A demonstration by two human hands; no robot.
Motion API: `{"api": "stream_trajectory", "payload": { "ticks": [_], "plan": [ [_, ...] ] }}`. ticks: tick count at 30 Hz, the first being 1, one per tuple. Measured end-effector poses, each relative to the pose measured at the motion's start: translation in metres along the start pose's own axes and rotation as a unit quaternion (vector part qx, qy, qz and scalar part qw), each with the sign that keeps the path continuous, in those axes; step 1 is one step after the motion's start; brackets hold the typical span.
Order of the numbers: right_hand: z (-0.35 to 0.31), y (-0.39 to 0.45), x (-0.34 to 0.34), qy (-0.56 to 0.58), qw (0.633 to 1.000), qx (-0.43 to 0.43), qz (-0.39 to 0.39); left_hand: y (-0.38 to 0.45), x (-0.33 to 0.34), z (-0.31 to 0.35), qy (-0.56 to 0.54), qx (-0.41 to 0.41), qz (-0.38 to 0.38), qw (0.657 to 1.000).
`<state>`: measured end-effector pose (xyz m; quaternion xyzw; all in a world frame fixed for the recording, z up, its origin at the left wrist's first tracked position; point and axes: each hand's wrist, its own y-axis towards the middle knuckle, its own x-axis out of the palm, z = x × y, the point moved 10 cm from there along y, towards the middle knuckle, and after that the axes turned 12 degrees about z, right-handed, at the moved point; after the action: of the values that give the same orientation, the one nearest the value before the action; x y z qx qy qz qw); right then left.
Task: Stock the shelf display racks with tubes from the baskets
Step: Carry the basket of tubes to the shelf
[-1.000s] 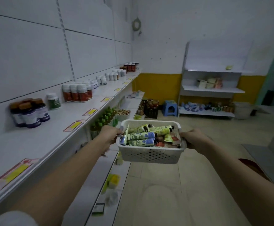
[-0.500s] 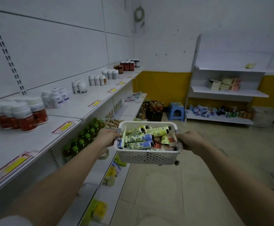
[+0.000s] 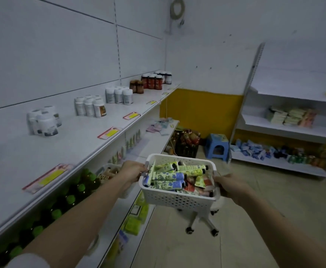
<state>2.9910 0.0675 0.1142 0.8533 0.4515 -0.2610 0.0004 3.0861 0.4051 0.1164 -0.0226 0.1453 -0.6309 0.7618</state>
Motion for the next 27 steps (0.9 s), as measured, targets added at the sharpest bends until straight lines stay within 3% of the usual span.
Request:
{"api": "stream_trajectory", "payload": {
  "ticks": [9, 15, 19, 27],
  "plan": [
    [-0.062, 0.204, 0.037, 0.005, 0.999, 0.008, -0.034, 0.165, 0.105, 0.053, -0.008, -0.011, 0.027, 1.0],
    [-0.096, 0.35, 0.089, 0.014, 0.995, -0.004, -0.096, 0.266, 0.159, 0.064, -0.018, -0.031, 0.104, 0.994],
    [-0.126, 0.435, 0.117, 0.012, 0.992, -0.014, -0.127, 0.324, 0.183, 0.081, -0.037, -0.044, 0.167, 0.984],
    [-0.189, 0.55, 0.209, -0.03, 0.974, -0.036, -0.22, 0.429, 0.19, 0.079, -0.005, -0.07, 0.223, 0.972]
  ]
}}
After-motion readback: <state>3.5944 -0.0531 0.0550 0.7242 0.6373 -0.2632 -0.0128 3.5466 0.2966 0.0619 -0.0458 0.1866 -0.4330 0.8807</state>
